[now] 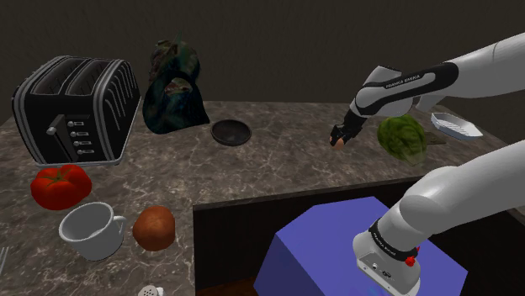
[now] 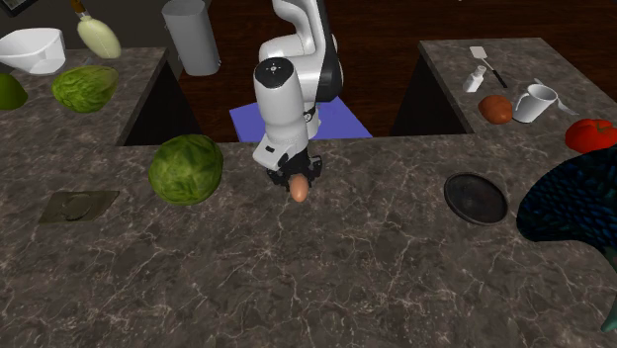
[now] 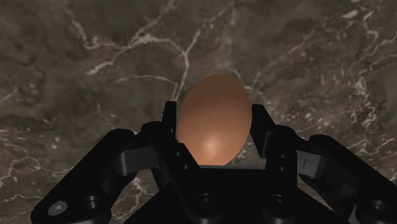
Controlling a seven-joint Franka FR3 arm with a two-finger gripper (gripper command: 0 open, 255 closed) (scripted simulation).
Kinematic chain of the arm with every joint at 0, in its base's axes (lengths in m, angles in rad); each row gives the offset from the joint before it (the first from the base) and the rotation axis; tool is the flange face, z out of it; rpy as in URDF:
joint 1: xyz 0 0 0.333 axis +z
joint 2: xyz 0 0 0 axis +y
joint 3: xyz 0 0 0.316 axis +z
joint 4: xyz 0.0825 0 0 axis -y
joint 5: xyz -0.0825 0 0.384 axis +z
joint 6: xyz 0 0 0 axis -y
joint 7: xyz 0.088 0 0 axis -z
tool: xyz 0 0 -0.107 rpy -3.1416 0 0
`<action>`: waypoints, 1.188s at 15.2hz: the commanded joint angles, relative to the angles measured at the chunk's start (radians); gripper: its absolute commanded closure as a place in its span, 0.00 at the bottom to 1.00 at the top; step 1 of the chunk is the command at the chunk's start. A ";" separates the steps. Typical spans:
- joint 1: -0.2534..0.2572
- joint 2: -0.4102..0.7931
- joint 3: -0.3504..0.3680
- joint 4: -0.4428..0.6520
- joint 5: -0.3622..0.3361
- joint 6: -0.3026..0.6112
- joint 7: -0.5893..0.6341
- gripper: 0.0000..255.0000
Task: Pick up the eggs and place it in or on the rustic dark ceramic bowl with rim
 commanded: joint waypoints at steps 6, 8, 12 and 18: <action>-0.013 -0.067 0.022 0.037 -0.016 -0.103 0.022 1.00; -0.016 -0.086 0.029 0.051 -0.020 -0.136 0.028 1.00; -0.021 -0.121 0.042 0.083 -0.023 -0.202 0.038 1.00; -0.024 -0.162 0.060 0.136 -0.024 -0.296 0.049 1.00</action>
